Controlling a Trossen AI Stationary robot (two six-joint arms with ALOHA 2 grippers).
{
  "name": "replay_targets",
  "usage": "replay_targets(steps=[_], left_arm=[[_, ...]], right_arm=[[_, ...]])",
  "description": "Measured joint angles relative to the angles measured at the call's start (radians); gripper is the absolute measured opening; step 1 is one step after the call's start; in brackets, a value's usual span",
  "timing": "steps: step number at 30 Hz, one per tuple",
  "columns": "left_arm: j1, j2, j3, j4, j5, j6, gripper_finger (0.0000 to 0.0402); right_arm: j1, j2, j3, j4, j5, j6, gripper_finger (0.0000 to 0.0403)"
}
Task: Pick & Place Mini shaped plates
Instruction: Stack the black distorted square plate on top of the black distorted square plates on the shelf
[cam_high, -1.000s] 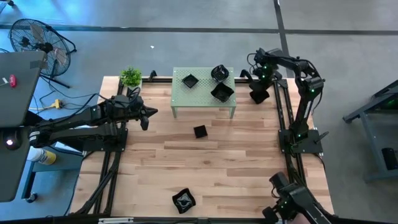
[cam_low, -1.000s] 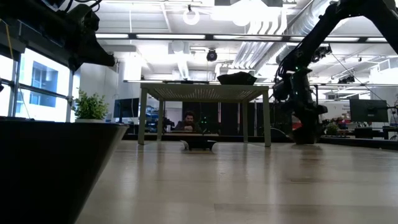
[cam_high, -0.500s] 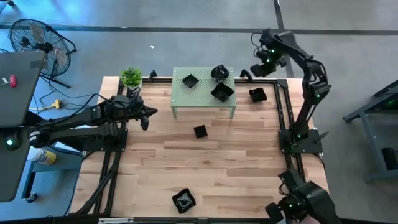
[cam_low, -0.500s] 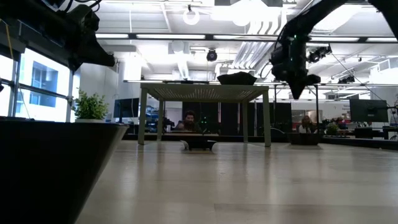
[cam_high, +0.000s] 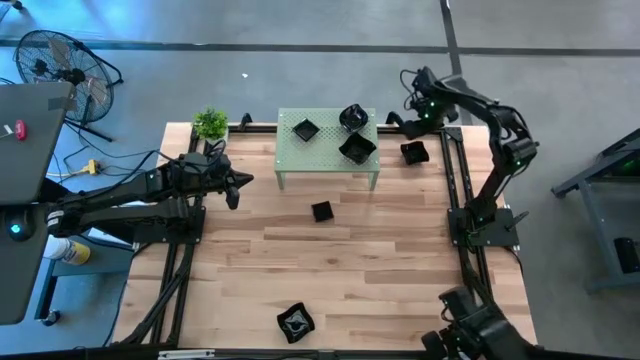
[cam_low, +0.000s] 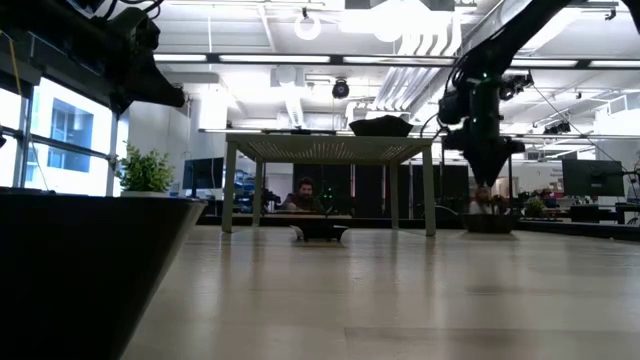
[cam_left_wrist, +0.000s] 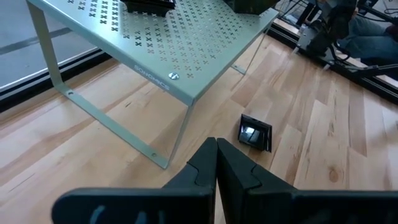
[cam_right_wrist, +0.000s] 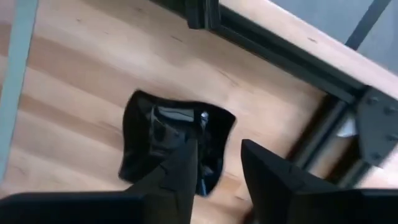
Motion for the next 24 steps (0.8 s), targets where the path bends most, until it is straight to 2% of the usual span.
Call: replay_targets(steps=[4,8,15,19,24], left_arm=[[0.000,0.000,0.000,0.000,0.003,0.000,0.0001],[0.000,0.000,0.000,0.000,0.003,-0.008,0.0001],[0.000,0.000,0.000,0.000,0.005,-0.008,0.0001],[0.000,0.000,0.000,0.000,0.005,-0.009,0.0001],[0.000,0.000,0.000,0.000,0.005,-0.011,0.0001]], right_arm=[[0.000,0.010,-0.081,0.085,-0.007,0.016,0.0125],[0.005,0.019,-0.151,0.165,0.033,-0.057,0.0122],[0.048,0.018,-0.123,0.226,0.030,-0.274,0.0131],[0.082,0.026,-0.122,0.264,-0.007,-0.422,0.0129],[0.098,0.057,-0.122,0.254,-0.023,-0.554,0.0129]])
